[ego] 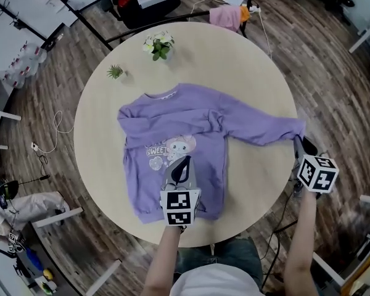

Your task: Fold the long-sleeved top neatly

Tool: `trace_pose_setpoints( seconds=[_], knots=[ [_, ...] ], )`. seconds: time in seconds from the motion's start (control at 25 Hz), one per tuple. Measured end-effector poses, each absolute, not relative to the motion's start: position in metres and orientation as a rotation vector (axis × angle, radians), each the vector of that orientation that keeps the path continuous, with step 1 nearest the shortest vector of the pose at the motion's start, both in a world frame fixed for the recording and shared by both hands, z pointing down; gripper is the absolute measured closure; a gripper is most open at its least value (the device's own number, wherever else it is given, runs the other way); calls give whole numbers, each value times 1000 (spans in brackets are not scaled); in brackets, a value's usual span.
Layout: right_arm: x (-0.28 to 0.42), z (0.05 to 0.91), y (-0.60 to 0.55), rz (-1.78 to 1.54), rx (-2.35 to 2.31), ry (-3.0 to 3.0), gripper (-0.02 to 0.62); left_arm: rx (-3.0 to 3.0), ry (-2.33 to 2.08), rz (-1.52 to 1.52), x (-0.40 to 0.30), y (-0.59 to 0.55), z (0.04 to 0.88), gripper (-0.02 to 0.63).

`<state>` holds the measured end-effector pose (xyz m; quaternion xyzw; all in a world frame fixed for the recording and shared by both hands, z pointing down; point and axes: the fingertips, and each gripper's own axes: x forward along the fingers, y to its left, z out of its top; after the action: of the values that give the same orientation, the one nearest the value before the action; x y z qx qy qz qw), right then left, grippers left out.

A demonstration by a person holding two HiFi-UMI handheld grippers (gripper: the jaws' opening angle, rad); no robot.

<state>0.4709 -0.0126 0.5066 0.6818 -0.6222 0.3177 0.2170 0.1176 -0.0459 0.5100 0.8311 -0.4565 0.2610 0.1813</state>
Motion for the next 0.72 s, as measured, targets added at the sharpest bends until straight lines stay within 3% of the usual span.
trace_pose_setpoints(
  seconds=[0.72],
  knots=[
    [273,421,-130,469,1563,-1998,534,2180,-1568,570,-33,-37,477,599]
  ],
)
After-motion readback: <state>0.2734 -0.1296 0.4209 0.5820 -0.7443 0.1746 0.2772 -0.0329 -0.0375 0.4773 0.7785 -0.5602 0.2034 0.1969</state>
